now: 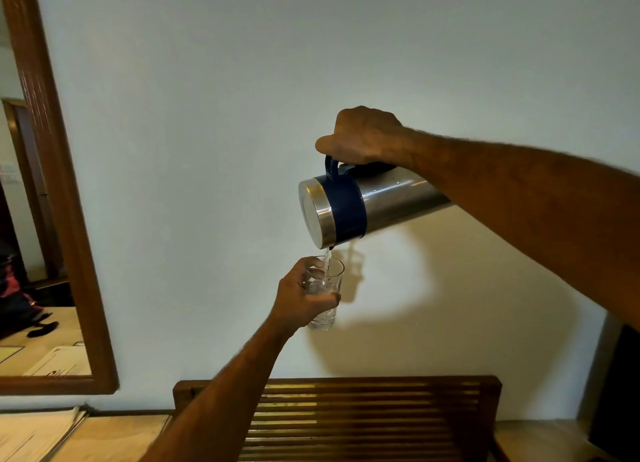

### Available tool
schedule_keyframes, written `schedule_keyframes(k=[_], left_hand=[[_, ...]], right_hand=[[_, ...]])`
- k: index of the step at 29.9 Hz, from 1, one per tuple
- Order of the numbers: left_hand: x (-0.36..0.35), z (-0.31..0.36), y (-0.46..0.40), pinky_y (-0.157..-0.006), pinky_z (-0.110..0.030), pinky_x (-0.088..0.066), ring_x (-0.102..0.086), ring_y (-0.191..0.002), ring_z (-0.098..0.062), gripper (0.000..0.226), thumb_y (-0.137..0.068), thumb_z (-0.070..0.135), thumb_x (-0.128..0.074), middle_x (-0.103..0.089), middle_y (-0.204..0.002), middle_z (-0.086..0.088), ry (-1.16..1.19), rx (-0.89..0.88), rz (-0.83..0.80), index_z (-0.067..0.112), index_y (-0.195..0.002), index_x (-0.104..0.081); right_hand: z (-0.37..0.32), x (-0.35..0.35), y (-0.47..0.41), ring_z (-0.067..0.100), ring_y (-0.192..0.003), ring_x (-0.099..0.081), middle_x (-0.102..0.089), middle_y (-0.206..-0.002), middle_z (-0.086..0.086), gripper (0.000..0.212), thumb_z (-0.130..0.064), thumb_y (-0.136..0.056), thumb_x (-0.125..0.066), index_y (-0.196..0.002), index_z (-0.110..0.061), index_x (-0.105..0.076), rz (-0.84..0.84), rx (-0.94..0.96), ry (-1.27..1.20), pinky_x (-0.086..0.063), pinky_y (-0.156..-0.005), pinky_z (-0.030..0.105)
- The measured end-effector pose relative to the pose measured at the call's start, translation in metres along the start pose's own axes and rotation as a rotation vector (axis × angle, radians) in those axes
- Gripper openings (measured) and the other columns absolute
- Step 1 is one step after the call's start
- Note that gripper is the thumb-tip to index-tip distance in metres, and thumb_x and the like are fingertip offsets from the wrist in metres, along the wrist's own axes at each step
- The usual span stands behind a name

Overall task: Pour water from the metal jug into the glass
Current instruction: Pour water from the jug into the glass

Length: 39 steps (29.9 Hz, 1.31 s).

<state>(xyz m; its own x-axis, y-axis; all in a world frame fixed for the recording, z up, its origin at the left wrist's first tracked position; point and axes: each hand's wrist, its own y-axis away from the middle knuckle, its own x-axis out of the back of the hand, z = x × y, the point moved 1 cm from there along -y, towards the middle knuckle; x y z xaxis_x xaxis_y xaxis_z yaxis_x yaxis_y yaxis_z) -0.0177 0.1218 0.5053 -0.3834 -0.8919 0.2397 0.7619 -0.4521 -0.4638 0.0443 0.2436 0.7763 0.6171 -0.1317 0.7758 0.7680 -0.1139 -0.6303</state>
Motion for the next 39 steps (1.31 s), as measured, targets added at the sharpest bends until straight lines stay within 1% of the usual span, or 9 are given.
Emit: schedule_keyframes(k=[3,10,15,16,23,29,36,39], left_hand=[[-0.002,0.0,0.0,-0.082,-0.047,-0.062,-0.07,-0.095,-0.032,0.057,-0.057,0.02,-0.082,-0.071,-0.104,-0.008,-0.009,-0.008,-0.007,0.02,-0.11,-0.06],[-0.003,-0.001,0.0,-0.083,-0.047,-0.062,-0.07,-0.096,-0.031,0.061,-0.056,0.023,-0.083,-0.07,-0.107,-0.009,-0.018,-0.01,-0.004,0.019,-0.112,-0.059],[-0.003,-0.003,0.0,-0.076,-0.036,-0.062,-0.071,-0.092,-0.025,0.062,-0.054,0.024,-0.084,-0.071,-0.103,-0.002,-0.016,-0.002,0.002,0.022,-0.111,-0.06],[-0.003,-0.003,0.001,-0.076,-0.035,-0.061,-0.071,-0.091,-0.025,0.062,-0.054,0.024,-0.084,-0.071,-0.102,-0.001,-0.019,-0.003,0.004,0.022,-0.11,-0.06],[-0.002,-0.005,-0.001,-0.082,-0.047,-0.061,-0.07,-0.095,-0.029,0.06,-0.054,0.024,-0.084,-0.072,-0.105,-0.004,-0.019,0.004,0.012,0.025,-0.109,-0.061],[-0.001,-0.004,-0.001,-0.085,-0.049,-0.061,-0.07,-0.097,-0.029,0.064,-0.054,0.023,-0.084,-0.072,-0.108,-0.005,-0.019,-0.009,0.008,0.022,-0.114,-0.06],[-0.001,0.001,-0.002,-0.083,-0.053,-0.06,-0.071,-0.093,-0.03,0.067,-0.049,0.03,-0.082,-0.073,-0.105,-0.006,-0.012,-0.016,0.007,0.024,-0.112,-0.06],[0.0,0.002,-0.004,-0.082,-0.054,-0.06,-0.072,-0.091,-0.03,0.066,-0.048,0.029,-0.082,-0.074,-0.102,-0.007,0.008,-0.017,0.02,0.023,-0.11,-0.06]], right_hand=[[-0.001,0.0,0.0,0.017,-0.049,-0.049,-0.055,-0.054,-0.003,0.031,-0.047,-0.066,-0.049,-0.056,-0.018,-0.053,0.007,0.002,-0.001,-0.03,-0.047,0.028],[-0.002,0.001,0.0,0.016,-0.049,-0.048,-0.053,-0.053,-0.003,0.031,-0.047,-0.066,-0.049,-0.055,-0.018,-0.052,0.003,0.006,-0.006,-0.031,-0.047,0.028],[-0.001,0.002,0.0,0.016,-0.049,-0.048,-0.053,-0.054,-0.002,0.032,-0.048,-0.067,-0.049,-0.056,-0.018,-0.052,0.003,-0.001,-0.001,-0.031,-0.047,0.028],[0.0,0.002,0.0,0.016,-0.049,-0.048,-0.054,-0.054,-0.002,0.032,-0.048,-0.067,-0.048,-0.057,-0.018,-0.052,0.006,-0.004,-0.003,-0.031,-0.047,0.027],[0.002,0.001,0.001,0.016,-0.049,-0.047,-0.053,-0.055,-0.002,0.032,-0.047,-0.067,-0.048,-0.057,-0.017,-0.052,0.006,-0.015,-0.014,-0.031,-0.047,0.028],[0.004,0.0,0.001,0.016,-0.05,-0.048,-0.053,-0.055,-0.002,0.031,-0.047,-0.067,-0.048,-0.058,-0.017,-0.053,0.006,-0.021,-0.015,-0.031,-0.047,0.027],[0.007,-0.002,0.002,0.017,-0.051,-0.051,-0.056,-0.056,-0.002,0.032,-0.048,-0.066,-0.048,-0.059,-0.018,-0.054,0.02,-0.037,-0.028,-0.031,-0.047,0.028],[0.008,-0.003,0.003,0.017,-0.05,-0.05,-0.055,-0.055,-0.002,0.032,-0.049,-0.065,-0.048,-0.058,-0.018,-0.054,0.026,-0.047,-0.037,-0.031,-0.047,0.028]])
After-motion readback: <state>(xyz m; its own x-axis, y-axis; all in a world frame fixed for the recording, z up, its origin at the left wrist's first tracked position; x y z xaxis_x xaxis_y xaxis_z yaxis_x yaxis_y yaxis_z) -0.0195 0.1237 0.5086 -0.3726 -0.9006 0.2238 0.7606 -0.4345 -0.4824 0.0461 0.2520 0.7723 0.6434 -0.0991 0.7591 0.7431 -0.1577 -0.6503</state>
